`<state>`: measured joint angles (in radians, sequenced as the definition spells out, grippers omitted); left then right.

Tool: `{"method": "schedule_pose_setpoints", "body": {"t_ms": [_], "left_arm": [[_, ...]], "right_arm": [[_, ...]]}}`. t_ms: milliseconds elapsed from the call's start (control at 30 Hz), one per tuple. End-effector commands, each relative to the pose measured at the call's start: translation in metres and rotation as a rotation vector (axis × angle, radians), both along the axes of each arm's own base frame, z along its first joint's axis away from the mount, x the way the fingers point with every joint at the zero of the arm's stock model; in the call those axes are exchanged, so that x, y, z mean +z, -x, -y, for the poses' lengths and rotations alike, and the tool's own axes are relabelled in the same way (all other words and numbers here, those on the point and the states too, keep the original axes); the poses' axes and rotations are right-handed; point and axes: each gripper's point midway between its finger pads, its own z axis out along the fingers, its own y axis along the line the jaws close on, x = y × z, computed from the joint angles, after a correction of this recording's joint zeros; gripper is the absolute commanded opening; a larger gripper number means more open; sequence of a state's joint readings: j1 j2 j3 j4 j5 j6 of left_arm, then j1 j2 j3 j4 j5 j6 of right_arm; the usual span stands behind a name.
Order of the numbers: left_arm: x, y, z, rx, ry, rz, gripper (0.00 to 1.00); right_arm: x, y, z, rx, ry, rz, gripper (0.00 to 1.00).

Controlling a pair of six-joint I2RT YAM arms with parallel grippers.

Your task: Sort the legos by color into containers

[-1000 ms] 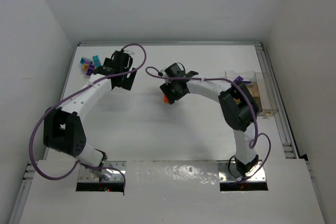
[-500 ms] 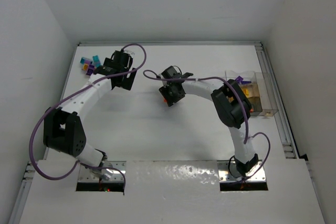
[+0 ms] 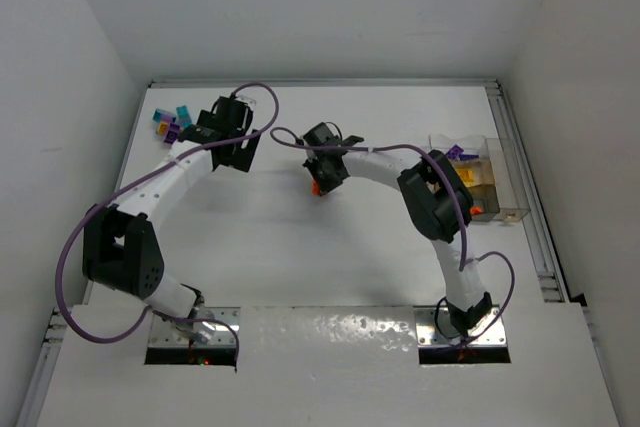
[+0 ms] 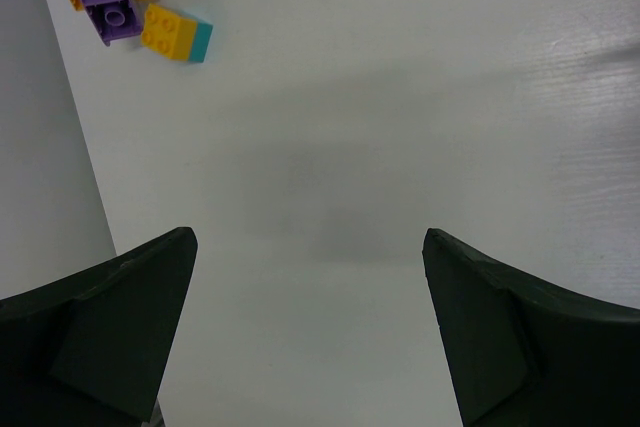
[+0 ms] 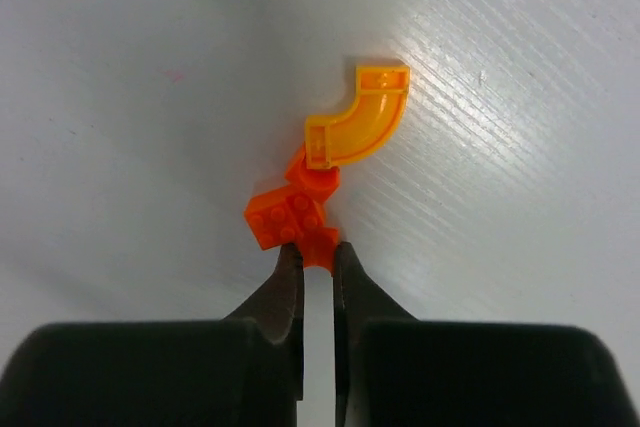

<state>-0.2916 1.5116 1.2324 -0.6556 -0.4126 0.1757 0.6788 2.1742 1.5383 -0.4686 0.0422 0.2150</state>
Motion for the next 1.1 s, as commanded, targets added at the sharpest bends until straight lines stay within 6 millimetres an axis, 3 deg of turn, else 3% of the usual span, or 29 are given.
{"method": "schedule_pose_setpoints", "body": {"t_ms": [0, 67, 167, 200, 233, 300, 333, 367, 400, 433, 533, 567, 633, 767, 1067], "left_arm": [[0.009, -0.006, -0.002, 0.009, -0.006, 0.036, 0.95], [0.009, -0.005, -0.002, 0.01, -0.007, 0.036, 0.95], [0.01, -0.004, -0.003, 0.012, -0.009, 0.035, 0.95], [0.011, -0.005, -0.004, 0.013, -0.011, 0.038, 0.95], [0.01, -0.004, -0.003, 0.01, -0.011, 0.036, 0.95], [0.011, -0.004, -0.003, 0.011, -0.011, 0.041, 0.95], [0.01, -0.004, -0.004, 0.011, -0.011, 0.04, 0.95], [0.009, -0.004, -0.004, 0.012, -0.012, 0.041, 0.95], [0.009, -0.005, -0.004, 0.011, -0.013, 0.042, 0.95], [0.008, -0.005, -0.003, 0.01, -0.009, 0.042, 0.95], [0.008, -0.006, -0.002, 0.009, -0.008, 0.04, 0.95], [0.007, -0.006, -0.002, 0.01, -0.006, 0.039, 0.95], [0.007, -0.007, -0.001, 0.008, -0.003, 0.04, 0.95], [0.008, -0.007, 0.0, 0.004, 0.003, 0.04, 0.95], [0.011, -0.006, -0.001, 0.002, -0.004, 0.039, 0.95]], "right_arm": [[0.019, -0.008, -0.008, -0.019, -0.02, 0.046, 0.0], [0.035, -0.011, -0.007, -0.037, -0.036, 0.073, 0.0], [0.077, -0.028, 0.019, -0.131, -0.024, 0.193, 0.0], [0.083, -0.032, 0.037, -0.183, 0.008, 0.218, 0.0], [0.106, -0.04, 0.065, -0.272, -0.01, 0.242, 0.0], [0.111, -0.039, 0.107, -0.392, -0.015, 0.224, 0.0], [0.132, -0.046, 0.148, -0.526, -0.062, 0.249, 0.0], [0.133, -0.043, 0.169, -0.586, -0.07, 0.245, 0.0], [0.121, -0.031, 0.196, -0.648, -0.037, 0.222, 0.0], [0.131, -0.029, 0.234, -0.745, -0.024, 0.251, 0.0], [0.115, 0.002, 0.297, -0.889, 0.1, 0.224, 0.0], [0.117, 0.01, 0.308, -0.916, 0.108, 0.229, 0.0], [0.101, 0.031, 0.336, -1.019, 0.123, 0.187, 0.0], [0.087, 0.052, 0.363, -1.155, 0.083, 0.163, 0.0], [0.069, 0.062, 0.366, -1.189, 0.103, 0.118, 0.0]]}}
